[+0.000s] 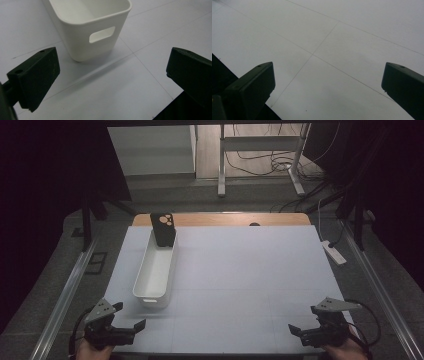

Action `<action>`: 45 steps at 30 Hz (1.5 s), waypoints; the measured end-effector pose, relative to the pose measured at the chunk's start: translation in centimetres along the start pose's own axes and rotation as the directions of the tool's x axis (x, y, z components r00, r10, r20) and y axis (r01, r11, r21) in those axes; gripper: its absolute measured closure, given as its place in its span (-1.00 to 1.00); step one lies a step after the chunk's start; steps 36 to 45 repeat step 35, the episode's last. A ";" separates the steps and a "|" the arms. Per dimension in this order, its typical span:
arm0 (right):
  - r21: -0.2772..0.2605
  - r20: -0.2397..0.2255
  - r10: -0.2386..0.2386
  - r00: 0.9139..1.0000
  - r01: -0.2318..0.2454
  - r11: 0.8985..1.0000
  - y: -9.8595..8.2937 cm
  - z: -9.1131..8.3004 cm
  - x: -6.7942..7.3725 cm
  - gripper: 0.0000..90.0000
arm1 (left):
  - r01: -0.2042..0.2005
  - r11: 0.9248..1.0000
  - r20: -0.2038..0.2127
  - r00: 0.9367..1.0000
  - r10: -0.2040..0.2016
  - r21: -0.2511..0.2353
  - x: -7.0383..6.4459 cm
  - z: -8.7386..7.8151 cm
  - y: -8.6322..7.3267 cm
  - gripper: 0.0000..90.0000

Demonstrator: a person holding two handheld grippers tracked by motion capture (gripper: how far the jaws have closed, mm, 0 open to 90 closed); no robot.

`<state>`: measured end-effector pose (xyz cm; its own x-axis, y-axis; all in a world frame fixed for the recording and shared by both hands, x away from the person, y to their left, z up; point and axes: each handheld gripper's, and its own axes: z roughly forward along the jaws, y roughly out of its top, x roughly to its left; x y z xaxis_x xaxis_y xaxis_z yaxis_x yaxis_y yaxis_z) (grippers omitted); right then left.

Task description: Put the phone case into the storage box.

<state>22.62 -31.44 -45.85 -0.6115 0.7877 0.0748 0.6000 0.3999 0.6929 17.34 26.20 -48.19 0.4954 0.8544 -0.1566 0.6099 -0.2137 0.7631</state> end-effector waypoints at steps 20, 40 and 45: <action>0.000 0.005 0.001 1.000 -0.001 1.000 0.0 0.0 0.0 -1.00 | 0.005 0.999 -0.008 1.000 -0.004 0.033 -0.3 -0.2 -1.4 -1.00; 0.004 0.005 -0.003 1.000 0.003 1.000 0.0 0.1 0.0 -1.00 | 0.031 0.998 -0.009 1.000 -0.030 0.059 -0.3 -0.1 -1.4 -0.99; 0.004 0.005 -0.003 1.000 0.003 1.000 0.0 0.1 0.0 -1.00 | 0.031 0.998 -0.009 1.000 -0.030 0.059 -0.3 -0.1 -1.4 -0.99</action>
